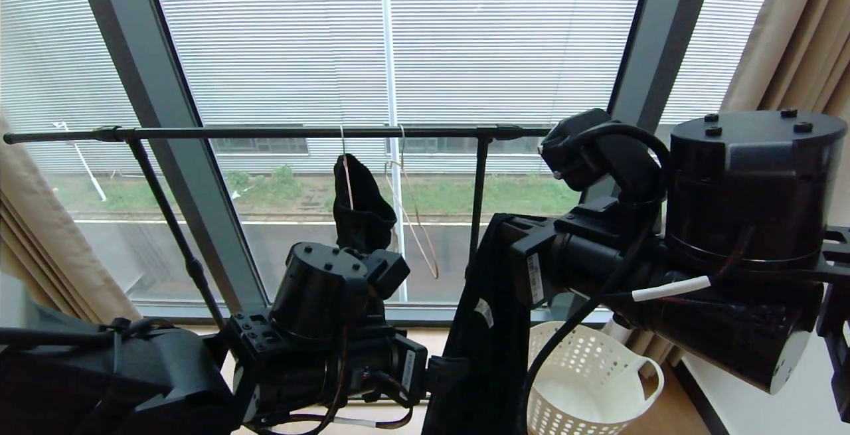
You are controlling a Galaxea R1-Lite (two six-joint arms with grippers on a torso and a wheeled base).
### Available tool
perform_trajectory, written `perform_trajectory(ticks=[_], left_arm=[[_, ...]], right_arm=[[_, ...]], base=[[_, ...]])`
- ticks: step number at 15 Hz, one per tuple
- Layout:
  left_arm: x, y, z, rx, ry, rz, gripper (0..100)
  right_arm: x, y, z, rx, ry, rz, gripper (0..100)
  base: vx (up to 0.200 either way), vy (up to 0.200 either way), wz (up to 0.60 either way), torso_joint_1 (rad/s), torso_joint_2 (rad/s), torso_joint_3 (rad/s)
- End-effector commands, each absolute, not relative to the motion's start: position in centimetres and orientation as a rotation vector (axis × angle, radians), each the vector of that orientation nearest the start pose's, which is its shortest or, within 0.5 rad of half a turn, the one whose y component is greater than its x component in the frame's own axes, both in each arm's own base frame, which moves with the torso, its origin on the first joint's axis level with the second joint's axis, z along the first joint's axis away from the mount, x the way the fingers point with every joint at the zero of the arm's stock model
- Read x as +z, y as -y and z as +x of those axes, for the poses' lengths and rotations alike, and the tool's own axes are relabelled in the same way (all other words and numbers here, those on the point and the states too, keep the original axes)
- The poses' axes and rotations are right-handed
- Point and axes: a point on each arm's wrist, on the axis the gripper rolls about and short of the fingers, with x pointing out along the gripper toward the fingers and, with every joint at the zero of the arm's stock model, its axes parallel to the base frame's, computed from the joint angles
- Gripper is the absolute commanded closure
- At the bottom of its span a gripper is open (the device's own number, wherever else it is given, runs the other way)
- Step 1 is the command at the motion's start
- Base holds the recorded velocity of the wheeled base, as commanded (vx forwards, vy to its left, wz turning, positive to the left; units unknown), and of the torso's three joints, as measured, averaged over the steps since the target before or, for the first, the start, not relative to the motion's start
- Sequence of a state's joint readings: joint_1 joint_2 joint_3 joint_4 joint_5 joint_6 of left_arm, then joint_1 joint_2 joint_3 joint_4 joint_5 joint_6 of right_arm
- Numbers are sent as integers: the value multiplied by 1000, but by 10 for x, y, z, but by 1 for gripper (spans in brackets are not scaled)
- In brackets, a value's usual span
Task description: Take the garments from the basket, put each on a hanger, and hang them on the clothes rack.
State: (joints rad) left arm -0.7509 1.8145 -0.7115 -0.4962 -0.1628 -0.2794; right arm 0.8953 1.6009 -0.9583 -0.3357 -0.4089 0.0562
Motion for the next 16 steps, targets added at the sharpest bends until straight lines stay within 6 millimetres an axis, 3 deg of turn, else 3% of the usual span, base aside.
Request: perform_trajectory(ticks=[1, 5, 16], left_arm=[[96, 217, 227, -778, -746, -59, 0], [89, 224, 239, -678, -725, -33, 0], [91, 228, 244, -680, -711, -38, 0]], right_arm=[[227, -219, 187, 468, -252, -130, 100], [228, -217, 184, 463, -250, -131, 100], [235, -210, 179, 465, -232, -120, 100]], base=[[0, 0, 0, 0, 0, 0], [0, 0, 0, 0, 0, 0], [0, 0, 0, 0, 0, 0]])
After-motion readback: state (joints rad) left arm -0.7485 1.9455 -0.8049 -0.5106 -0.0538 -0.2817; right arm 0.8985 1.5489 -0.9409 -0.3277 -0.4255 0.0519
